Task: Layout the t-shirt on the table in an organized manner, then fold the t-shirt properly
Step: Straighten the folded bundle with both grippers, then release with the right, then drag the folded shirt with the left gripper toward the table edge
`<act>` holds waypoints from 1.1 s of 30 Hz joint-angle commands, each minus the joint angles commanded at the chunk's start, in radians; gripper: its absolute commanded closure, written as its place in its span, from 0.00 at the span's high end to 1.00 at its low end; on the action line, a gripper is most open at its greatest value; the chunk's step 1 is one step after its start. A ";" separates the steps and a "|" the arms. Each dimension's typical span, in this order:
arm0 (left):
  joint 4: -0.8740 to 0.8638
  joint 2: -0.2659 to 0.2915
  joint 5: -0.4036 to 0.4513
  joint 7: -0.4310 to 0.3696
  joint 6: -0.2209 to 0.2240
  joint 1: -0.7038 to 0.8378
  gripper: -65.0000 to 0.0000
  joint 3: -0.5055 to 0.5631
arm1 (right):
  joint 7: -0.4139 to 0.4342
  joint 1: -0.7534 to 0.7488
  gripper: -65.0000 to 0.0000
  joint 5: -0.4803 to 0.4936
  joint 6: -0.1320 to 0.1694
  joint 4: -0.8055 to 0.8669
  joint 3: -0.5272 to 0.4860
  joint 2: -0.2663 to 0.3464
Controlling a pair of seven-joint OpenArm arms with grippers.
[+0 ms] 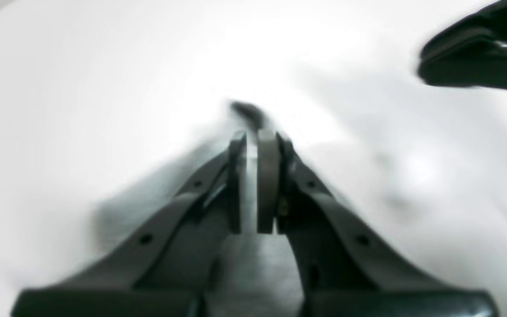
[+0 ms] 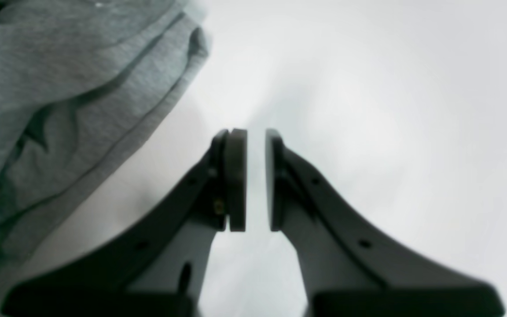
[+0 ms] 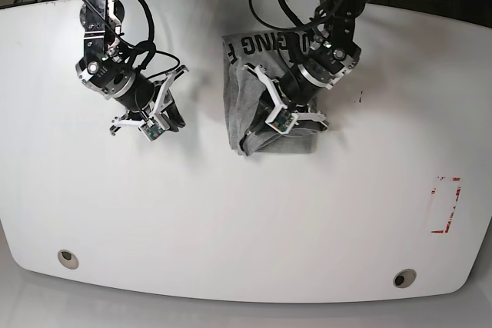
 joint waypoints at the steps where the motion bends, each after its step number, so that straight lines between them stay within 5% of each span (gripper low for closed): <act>1: -0.005 0.000 0.000 0.000 0.002 0.008 0.05 0.012 | 0.000 -0.002 0.10 0.000 0.000 0.000 0.002 0.002; 9: -0.075 -0.008 0.000 0.000 0.020 0.025 0.05 0.028 | 0.000 -0.005 0.10 0.002 0.000 -0.003 0.003 0.003; 17: -0.229 -0.052 -0.005 -0.002 0.018 0.000 0.05 -0.072 | 0.000 -0.020 0.10 0.006 0.000 -0.002 0.005 0.003; 27: -0.272 -0.121 -0.005 -0.057 -0.028 -0.015 0.05 -0.250 | 0.000 -0.026 0.10 0.006 0.000 0.002 0.005 0.003; 33: -0.264 -0.170 -0.005 -0.057 -0.129 0.023 0.05 -0.362 | 0.000 -0.043 0.10 0.008 0.002 0.006 0.044 0.000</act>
